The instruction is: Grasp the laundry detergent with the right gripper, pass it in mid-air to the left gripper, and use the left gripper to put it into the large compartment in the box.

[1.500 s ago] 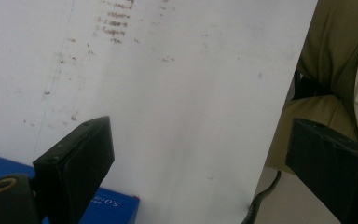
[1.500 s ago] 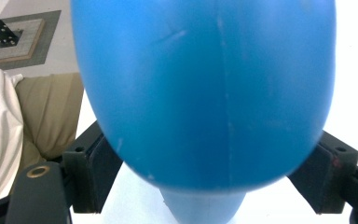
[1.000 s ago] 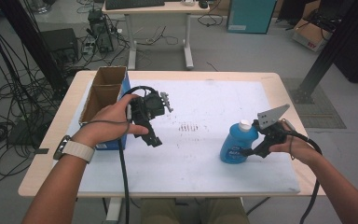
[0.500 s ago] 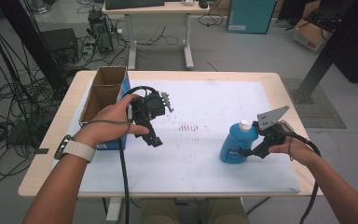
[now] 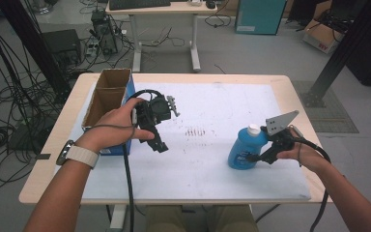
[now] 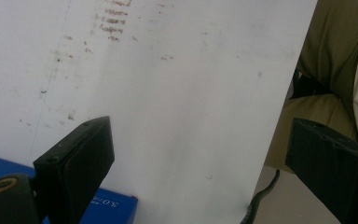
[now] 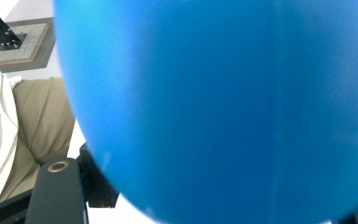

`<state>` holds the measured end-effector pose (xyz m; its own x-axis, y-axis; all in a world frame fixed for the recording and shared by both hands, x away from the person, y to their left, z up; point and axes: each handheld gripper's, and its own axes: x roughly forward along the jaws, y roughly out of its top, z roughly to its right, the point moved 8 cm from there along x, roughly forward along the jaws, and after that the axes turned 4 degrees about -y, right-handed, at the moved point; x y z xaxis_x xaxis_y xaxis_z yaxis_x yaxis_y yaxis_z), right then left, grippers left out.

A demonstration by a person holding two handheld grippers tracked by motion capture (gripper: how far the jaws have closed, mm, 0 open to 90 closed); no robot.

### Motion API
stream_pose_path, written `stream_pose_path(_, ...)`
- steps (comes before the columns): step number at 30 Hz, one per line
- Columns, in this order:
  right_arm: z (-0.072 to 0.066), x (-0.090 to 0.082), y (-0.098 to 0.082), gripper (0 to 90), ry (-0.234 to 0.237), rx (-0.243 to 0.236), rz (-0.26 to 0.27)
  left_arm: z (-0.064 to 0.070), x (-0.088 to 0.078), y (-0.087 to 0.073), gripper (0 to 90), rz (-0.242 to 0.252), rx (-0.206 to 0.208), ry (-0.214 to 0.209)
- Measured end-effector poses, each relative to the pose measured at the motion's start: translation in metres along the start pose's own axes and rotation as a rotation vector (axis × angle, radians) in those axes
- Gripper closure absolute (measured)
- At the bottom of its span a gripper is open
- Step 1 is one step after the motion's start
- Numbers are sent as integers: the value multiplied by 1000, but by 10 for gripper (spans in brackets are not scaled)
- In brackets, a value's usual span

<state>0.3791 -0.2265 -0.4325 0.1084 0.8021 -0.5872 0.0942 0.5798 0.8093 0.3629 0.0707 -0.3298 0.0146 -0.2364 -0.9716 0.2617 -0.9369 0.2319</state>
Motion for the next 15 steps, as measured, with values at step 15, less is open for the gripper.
stream_pose_path(15,0,3,2,298,2,-10,14,0,1,-1,83,-4,-4,-8)
